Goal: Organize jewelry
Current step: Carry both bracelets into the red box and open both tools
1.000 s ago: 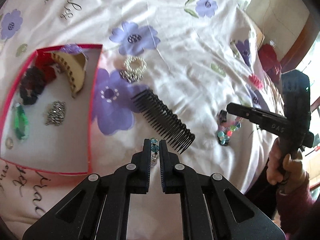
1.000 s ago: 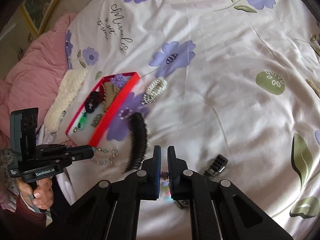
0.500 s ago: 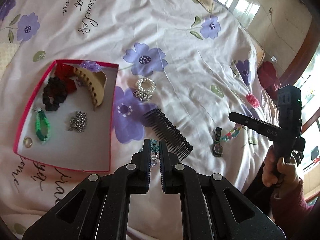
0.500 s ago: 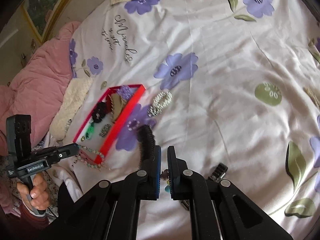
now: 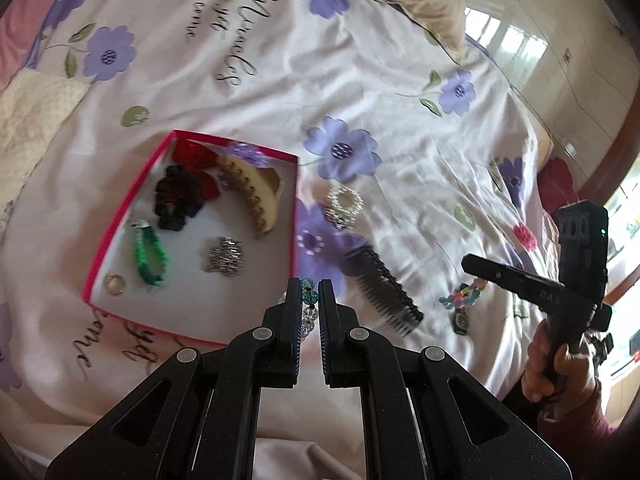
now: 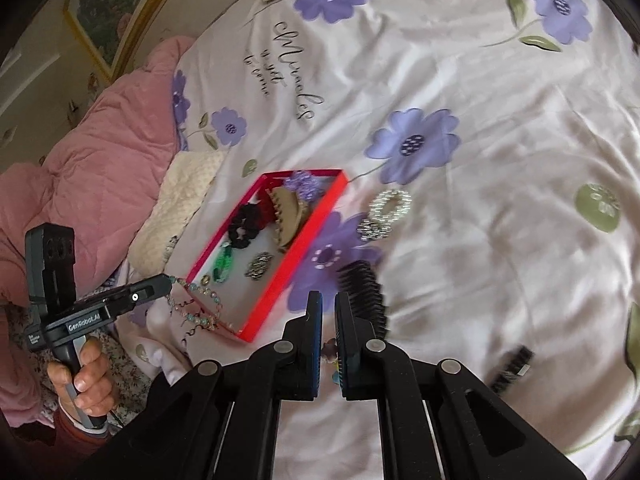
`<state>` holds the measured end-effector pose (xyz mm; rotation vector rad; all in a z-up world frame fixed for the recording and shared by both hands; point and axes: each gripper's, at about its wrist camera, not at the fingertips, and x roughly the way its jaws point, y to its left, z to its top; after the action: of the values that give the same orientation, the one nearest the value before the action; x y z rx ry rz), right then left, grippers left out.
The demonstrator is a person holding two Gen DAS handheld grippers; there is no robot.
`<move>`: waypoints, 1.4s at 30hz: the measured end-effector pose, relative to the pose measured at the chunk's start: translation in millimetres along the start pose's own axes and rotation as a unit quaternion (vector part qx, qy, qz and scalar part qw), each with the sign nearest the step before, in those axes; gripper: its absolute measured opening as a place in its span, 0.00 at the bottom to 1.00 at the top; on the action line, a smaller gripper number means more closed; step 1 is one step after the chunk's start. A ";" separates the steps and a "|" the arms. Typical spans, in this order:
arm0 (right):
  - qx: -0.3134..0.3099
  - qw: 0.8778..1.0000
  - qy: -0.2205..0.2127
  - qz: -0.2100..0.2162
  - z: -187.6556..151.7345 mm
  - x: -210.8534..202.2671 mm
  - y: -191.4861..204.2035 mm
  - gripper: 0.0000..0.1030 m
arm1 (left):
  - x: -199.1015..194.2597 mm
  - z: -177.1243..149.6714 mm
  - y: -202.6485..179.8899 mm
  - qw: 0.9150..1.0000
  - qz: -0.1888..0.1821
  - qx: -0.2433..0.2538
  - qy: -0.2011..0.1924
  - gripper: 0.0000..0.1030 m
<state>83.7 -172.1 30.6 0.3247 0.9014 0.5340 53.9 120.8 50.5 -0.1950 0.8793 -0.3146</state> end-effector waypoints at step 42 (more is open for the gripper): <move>-0.031 0.991 0.104 0.079 43.1 203.9 101.8 0.06 | 60.3 32.9 135.9 0.993 0.058 -0.098 0.025 0.06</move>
<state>190.7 25.1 -28.4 0.2885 1.0642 0.7522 141.3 228.3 -12.7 -0.3176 0.9680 -0.1251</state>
